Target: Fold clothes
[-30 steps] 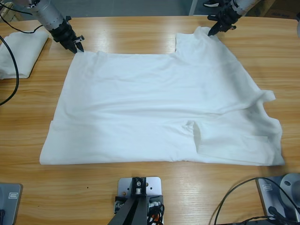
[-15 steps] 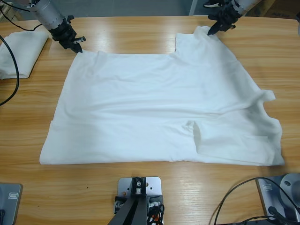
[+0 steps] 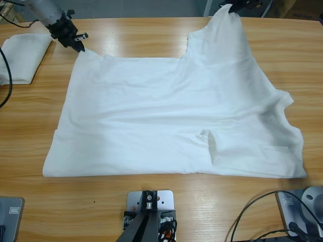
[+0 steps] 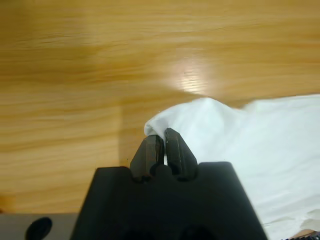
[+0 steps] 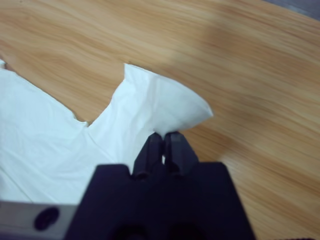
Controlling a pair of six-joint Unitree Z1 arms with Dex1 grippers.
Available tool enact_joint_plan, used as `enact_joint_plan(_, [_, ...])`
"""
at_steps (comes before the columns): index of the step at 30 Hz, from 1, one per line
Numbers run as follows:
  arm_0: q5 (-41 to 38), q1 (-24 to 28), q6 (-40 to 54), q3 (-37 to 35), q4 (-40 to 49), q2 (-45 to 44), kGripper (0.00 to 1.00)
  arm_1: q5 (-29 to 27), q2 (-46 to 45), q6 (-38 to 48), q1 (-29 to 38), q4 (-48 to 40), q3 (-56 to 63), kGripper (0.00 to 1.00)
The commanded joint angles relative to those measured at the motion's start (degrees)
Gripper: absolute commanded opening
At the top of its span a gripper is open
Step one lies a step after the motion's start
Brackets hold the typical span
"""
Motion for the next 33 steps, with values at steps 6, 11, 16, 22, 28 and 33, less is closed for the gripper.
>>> enact_joint_plan(6, [1.3,1.0,-1.3,4.3,1.3,-4.8,0.000,1.1,-2.3,-1.3,-2.1,0.6,0.4,0.000])
enact_joint_plan(11, [1.3,1.0,-1.4,4.9,1.3,-6.6,0.000,1.5,-4.7,-1.2,-2.1,0.8,1.2,0.000])
enact_joint_plan(16, [1.4,1.2,-1.3,9.7,1.3,-9.8,0.000,1.6,-11.7,-0.9,-2.1,1.2,8.8,0.000])
enact_joint_plan(22, [1.3,2.9,-0.9,13.9,1.3,-14.1,0.000,1.6,-22.2,-0.4,-2.0,1.1,20.1,0.000])
enact_joint_plan(28, [1.0,2.7,-0.9,17.1,1.2,-17.3,0.000,1.4,-30.0,1.0,-1.3,1.4,29.6,0.000])
enact_joint_plan(33, [0.4,1.5,-0.9,20.2,0.6,-18.8,0.000,0.8,-37.4,2.8,1.2,1.8,42.8,0.000])
